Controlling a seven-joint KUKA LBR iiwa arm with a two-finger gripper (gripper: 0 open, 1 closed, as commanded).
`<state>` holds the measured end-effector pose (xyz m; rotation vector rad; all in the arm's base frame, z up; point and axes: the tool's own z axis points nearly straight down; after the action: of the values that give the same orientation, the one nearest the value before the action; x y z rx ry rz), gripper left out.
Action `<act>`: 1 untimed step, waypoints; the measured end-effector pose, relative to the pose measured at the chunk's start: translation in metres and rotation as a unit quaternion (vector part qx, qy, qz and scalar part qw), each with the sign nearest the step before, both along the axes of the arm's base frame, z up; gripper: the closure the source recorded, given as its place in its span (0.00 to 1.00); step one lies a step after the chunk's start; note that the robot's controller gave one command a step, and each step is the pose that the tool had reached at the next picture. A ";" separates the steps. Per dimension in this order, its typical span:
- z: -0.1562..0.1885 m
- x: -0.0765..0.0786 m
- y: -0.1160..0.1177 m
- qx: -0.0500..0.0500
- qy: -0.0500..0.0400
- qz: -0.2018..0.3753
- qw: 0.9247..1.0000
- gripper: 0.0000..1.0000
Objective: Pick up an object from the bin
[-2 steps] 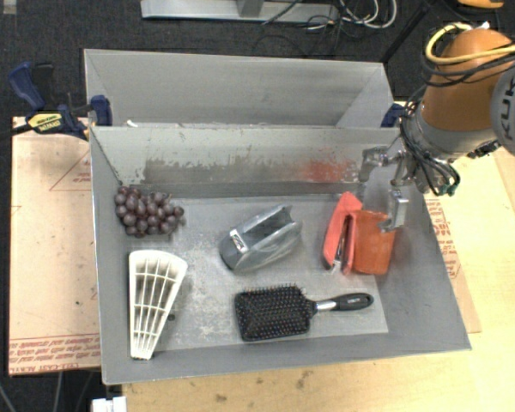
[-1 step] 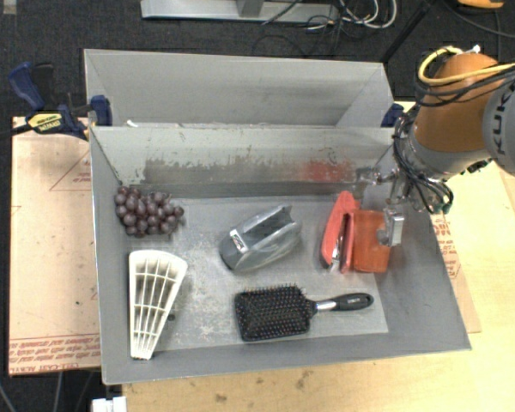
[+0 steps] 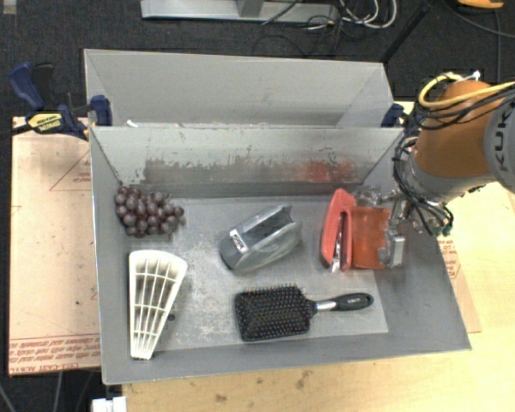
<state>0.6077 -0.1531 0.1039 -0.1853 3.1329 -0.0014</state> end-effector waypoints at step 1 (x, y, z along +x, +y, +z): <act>-0.005 0.001 0.008 0.000 -0.001 -0.032 0.999 1.00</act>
Offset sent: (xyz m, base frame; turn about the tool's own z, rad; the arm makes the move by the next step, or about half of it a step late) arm 0.0000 0.0000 0.0000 0.0000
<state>0.6086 -0.1453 0.0993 -0.0852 3.1352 -0.0027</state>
